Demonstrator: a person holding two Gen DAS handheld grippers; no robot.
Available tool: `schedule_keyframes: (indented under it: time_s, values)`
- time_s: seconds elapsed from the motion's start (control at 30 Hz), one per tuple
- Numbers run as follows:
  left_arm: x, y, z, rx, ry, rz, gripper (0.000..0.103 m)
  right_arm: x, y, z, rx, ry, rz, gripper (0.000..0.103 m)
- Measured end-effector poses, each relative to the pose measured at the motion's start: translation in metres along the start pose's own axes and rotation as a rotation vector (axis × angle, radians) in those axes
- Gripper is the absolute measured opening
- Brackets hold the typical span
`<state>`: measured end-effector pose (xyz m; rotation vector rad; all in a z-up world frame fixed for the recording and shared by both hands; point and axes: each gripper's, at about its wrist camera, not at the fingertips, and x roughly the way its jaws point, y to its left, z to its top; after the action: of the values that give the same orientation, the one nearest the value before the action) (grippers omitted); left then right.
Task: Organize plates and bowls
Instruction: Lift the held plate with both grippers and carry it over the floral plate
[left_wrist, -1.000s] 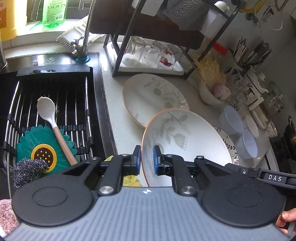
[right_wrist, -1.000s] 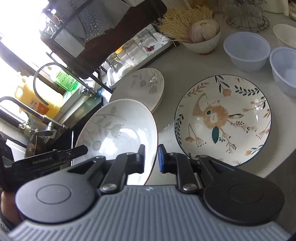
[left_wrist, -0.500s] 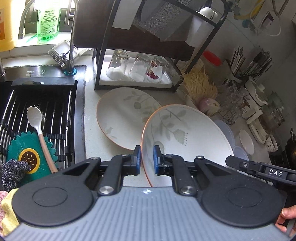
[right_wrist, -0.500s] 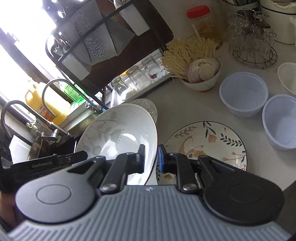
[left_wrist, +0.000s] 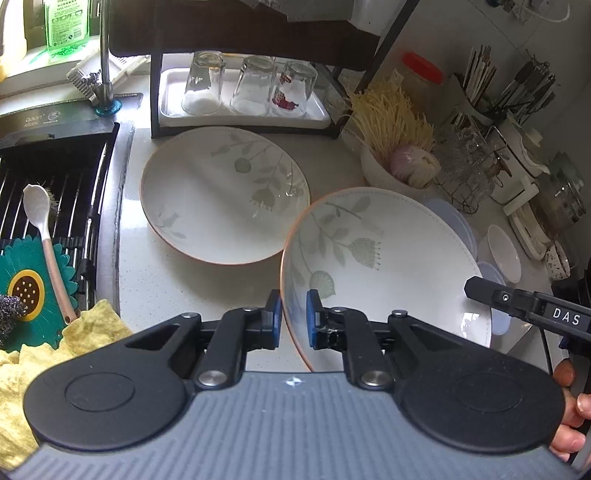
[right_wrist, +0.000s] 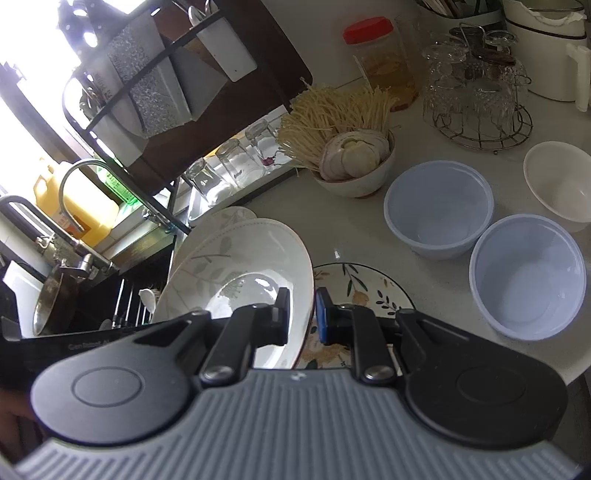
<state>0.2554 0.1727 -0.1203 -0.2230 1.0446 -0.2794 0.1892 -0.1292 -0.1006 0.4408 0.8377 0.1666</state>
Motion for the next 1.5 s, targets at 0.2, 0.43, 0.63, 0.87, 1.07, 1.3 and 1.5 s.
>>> schedule_keyframes:
  time_s: [0.2, 0.43, 0.63, 0.87, 1.07, 1.3, 1.5]
  values:
    - [0.021, -0.012, -0.001, 0.018, 0.04, 0.011, 0.016, 0.006, -0.015, -0.005, -0.01, 0.02, -0.03, 0.018]
    - [0.042, -0.029, -0.005, 0.082, 0.1, 0.022, 0.016, 0.011, -0.029, -0.011, -0.023, 0.036, -0.093, 0.018]
    - [0.056, -0.031, -0.01, 0.088, 0.161, 0.036, 0.018, 0.015, -0.026, -0.013, -0.086, 0.033, -0.126, 0.018]
    - [0.062, -0.039, -0.003, 0.139, 0.169, 0.076, 0.018, 0.022, -0.034, -0.018, -0.079, 0.037, -0.13, 0.018]
    - [0.067, -0.043, -0.003, 0.157, 0.193, 0.096, 0.019, 0.027, -0.03, -0.021, -0.125, 0.029, -0.159, 0.018]
    - [0.075, -0.047, -0.005, 0.17, 0.213, 0.107, 0.018, 0.032, -0.034, -0.022, -0.136, 0.042, -0.173, 0.018]
    - [0.077, -0.05, -0.004, 0.164, 0.208, 0.107, 0.018, 0.034, -0.04, -0.022, -0.134, 0.049, -0.19, 0.018]
